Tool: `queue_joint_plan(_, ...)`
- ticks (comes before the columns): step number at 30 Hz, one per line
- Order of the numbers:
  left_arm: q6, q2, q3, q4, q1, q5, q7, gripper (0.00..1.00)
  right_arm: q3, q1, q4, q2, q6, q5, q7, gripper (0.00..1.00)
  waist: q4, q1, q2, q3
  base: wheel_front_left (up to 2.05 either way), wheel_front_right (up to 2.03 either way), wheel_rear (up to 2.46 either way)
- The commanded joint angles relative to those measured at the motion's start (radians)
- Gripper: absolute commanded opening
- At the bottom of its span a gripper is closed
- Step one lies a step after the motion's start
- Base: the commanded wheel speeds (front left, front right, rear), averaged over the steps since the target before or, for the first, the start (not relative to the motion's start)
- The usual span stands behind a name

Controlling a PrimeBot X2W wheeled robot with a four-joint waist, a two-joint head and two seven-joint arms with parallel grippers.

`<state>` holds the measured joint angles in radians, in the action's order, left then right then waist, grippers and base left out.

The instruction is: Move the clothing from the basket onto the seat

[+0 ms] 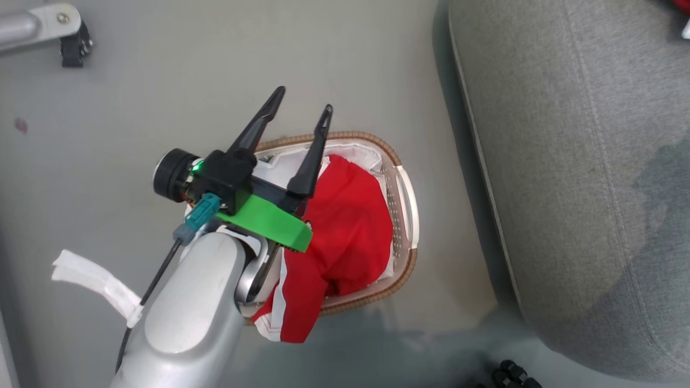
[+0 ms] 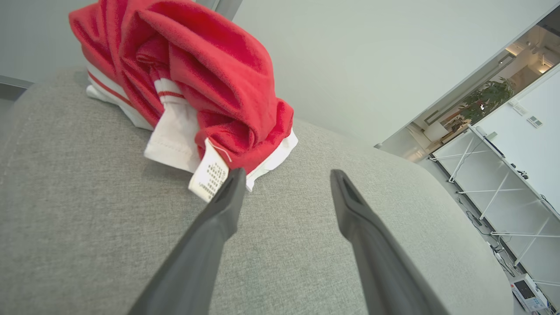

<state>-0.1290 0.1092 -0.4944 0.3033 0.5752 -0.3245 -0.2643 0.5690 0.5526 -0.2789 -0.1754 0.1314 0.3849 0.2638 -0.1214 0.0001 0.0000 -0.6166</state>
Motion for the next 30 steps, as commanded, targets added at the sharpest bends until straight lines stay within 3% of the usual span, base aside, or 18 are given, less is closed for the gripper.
queue_joint_plan(1,-0.003,0.001,0.018,-0.004,-0.023,-0.007,0.0,1.0,-0.009,-0.018,0.007,-0.006,-0.001,-0.011,0.001,1.0,0.005,-0.0001,0.0,0.074,0.0,0.0,0.0)
queue_joint_plan(12,-0.003,-0.038,0.159,0.014,-0.148,-0.004,0.0,1.0,-0.192,0.028,-0.058,-0.005,-0.001,-0.073,0.001,1.0,0.072,-0.0001,0.0,0.292,0.0,0.0,0.0)
queue_joint_plan(16,-0.003,-0.05,0.217,0.035,-0.201,0.003,0.0,1.0,-0.264,0.025,-0.088,0.027,-0.001,-0.107,0.001,1.0,0.102,-0.0001,0.0,0.354,0.0,0.0,0.0)
queue_joint_plan(30,0.023,-0.058,0.368,0.046,-0.386,-0.024,0.0,1.0,-0.399,-0.161,-0.084,0.121,-0.001,-0.216,0.001,1.0,0.152,-0.0001,0.0,0.505,0.0,0.0,0.0)
